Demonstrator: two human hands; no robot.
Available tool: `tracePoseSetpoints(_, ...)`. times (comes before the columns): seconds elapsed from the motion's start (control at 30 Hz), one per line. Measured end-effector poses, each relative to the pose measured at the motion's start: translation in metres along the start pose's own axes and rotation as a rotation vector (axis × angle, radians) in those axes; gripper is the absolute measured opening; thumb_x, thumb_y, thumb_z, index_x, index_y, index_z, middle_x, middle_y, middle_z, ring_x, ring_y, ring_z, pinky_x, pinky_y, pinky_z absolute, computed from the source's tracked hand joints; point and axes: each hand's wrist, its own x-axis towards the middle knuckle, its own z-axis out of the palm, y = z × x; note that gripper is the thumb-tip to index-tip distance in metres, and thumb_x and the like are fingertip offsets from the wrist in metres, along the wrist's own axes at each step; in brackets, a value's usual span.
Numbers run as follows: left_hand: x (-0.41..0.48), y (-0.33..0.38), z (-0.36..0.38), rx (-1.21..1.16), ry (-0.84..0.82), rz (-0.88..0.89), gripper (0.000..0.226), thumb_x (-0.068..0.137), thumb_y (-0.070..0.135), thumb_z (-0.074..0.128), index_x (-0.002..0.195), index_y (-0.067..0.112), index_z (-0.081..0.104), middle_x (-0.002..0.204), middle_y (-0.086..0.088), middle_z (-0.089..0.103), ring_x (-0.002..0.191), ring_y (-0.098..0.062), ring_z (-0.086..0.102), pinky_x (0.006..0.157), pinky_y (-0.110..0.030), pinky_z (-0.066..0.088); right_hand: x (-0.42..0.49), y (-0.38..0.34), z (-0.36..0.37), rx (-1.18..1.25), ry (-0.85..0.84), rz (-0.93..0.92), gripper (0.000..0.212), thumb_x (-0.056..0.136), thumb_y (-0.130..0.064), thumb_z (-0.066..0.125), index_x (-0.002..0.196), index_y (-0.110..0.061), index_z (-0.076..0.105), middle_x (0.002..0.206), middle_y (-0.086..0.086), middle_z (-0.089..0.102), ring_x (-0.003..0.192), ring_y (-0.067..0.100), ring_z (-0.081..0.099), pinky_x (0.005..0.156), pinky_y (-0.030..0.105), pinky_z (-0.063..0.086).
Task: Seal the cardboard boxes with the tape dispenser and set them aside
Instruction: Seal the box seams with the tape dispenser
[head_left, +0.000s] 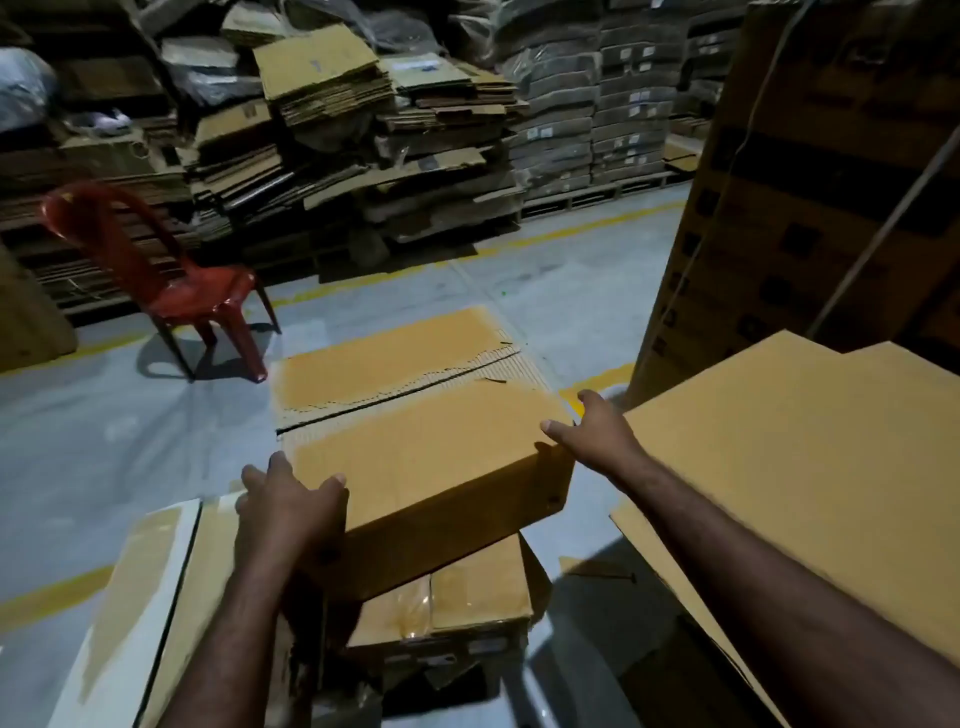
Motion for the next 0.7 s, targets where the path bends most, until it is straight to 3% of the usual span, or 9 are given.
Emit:
tracePoseSetpoints(0.07, 0.009, 0.0, 0.003, -0.104, -0.033, -0.095, 0.094, 0.089, 0.049, 0.07, 0.157, 0.008, 0.019, 0.159, -0.022, 0.026, 0.136, -0.046, 0.042, 0.101, -0.054, 0.046, 0.008, 0.002, 0.004, 0.052, -0.038, 0.106, 0.094, 0.086, -0.05, 0.072, 0.156, -0.011, 0.023, 0.158, 0.015, 0.032, 0.135, 0.031, 0.044, 0.099, 0.043, 0.049)
tracePoseSetpoints(0.13, 0.018, -0.002, 0.009, -0.212, -0.099, -0.165, 0.098, 0.091, 0.05, 0.068, 0.158, 0.006, 0.013, 0.16, -0.023, 0.03, 0.138, -0.046, 0.042, 0.104, -0.053, 0.046, 0.01, 0.007, 0.009, 0.139, -0.141, 0.207, 0.095, 0.088, -0.05, 0.071, 0.158, -0.013, 0.019, 0.159, 0.012, 0.03, 0.127, 0.029, 0.046, 0.08, 0.038, 0.05)
tracePoseSetpoints(0.27, 0.027, 0.002, 0.016, -0.339, -0.073, -0.226, 0.089, 0.091, 0.05, 0.067, 0.155, 0.003, 0.027, 0.153, -0.024, 0.042, 0.135, -0.046, 0.045, 0.106, -0.053, 0.045, 0.018, 0.009, 0.018, 0.286, -0.187, 0.206, 0.087, 0.091, -0.044, 0.07, 0.156, -0.011, 0.023, 0.157, 0.012, 0.032, 0.115, 0.027, 0.048, 0.081, 0.044, 0.054)
tracePoseSetpoints(0.37, 0.025, 0.009, 0.008, -0.334, 0.043, -0.212, 0.068, 0.094, 0.045, 0.066, 0.143, 0.003, 0.045, 0.139, -0.024, 0.055, 0.122, -0.046, 0.054, 0.093, -0.047, 0.047, 0.027, 0.003, 0.014, 0.271, -0.126, 0.139, 0.076, 0.089, -0.042, 0.073, 0.143, -0.001, 0.039, 0.132, 0.013, 0.05, 0.094, 0.02, 0.055, 0.07, 0.037, 0.054)
tracePoseSetpoints(0.43, 0.027, 0.012, 0.0, -0.332, 0.098, -0.166, 0.055, 0.093, 0.048, 0.066, 0.128, 0.007, 0.058, 0.12, -0.021, 0.064, 0.102, -0.043, 0.061, 0.084, -0.049, 0.052, 0.029, -0.007, 0.002, 0.306, -0.127, 0.095, 0.056, 0.089, -0.039, 0.073, 0.123, -0.001, 0.05, 0.108, 0.014, 0.052, 0.076, 0.019, 0.052, 0.06, 0.034, 0.045)
tracePoseSetpoints(0.53, 0.028, 0.019, -0.019, -0.332, 0.151, -0.114, 0.048, 0.086, 0.059, 0.066, 0.106, 0.016, 0.061, 0.094, -0.012, 0.066, 0.081, -0.039, 0.063, 0.071, -0.052, 0.06, 0.027, -0.026, -0.024, 0.295, -0.107, 0.039, 0.037, 0.089, -0.036, 0.074, 0.093, -0.014, 0.045, 0.081, 0.002, 0.046, 0.058, 0.018, 0.049, 0.052, 0.032, 0.043)
tracePoseSetpoints(0.63, 0.03, 0.036, -0.039, -0.351, 0.208, -0.099, 0.046, 0.084, 0.059, 0.069, 0.102, 0.018, 0.061, 0.088, -0.011, 0.065, 0.078, -0.039, 0.064, 0.067, -0.055, 0.06, 0.013, -0.048, -0.054, 0.295, -0.049, -0.035, 0.035, 0.089, -0.034, 0.075, 0.077, -0.015, 0.048, 0.071, 0.001, 0.045, 0.056, 0.019, 0.05, 0.051, 0.032, 0.046)
tracePoseSetpoints(0.7, 0.035, 0.049, -0.05, -0.424, 0.178, -0.054, 0.049, 0.077, 0.061, 0.074, 0.105, 0.022, 0.062, 0.092, -0.01, 0.066, 0.083, -0.039, 0.065, 0.064, -0.059, 0.059, 0.0, -0.061, -0.078, 0.319, 0.015, -0.088, 0.029, 0.089, -0.032, 0.076, 0.082, -0.009, 0.06, 0.069, 0.003, 0.052, 0.06, 0.021, 0.057, 0.054, 0.039, 0.051)
